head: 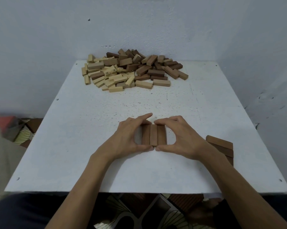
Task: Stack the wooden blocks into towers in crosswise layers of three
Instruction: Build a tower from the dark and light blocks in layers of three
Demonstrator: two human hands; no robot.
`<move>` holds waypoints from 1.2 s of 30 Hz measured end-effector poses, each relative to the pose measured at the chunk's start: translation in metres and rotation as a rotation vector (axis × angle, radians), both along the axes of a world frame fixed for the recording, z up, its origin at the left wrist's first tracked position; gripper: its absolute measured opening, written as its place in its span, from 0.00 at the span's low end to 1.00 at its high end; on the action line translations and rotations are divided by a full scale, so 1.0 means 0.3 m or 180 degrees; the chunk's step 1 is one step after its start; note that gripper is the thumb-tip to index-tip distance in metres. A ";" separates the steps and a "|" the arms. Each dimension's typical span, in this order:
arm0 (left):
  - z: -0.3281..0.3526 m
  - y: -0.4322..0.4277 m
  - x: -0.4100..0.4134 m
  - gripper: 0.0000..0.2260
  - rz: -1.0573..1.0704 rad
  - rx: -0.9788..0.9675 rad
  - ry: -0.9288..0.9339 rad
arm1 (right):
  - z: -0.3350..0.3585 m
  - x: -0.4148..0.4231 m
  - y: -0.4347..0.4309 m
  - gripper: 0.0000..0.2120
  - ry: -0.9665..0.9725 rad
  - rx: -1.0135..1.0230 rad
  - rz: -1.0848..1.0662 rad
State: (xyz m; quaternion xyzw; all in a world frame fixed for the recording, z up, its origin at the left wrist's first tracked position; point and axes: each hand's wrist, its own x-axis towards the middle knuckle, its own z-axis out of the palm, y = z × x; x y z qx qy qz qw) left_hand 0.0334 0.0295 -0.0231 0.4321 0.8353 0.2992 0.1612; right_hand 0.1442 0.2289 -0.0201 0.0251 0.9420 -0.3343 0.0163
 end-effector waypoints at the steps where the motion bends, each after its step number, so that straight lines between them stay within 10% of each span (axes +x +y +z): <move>1: 0.000 -0.001 0.000 0.42 -0.0001 0.0000 -0.0005 | -0.001 -0.001 -0.002 0.38 0.0006 -0.0020 -0.0009; 36: 0.039 0.471 0.271 0.43 -0.1076 0.0061 0.0109 | 0.018 0.448 0.341 0.49 0.0145 0.0220 -0.0761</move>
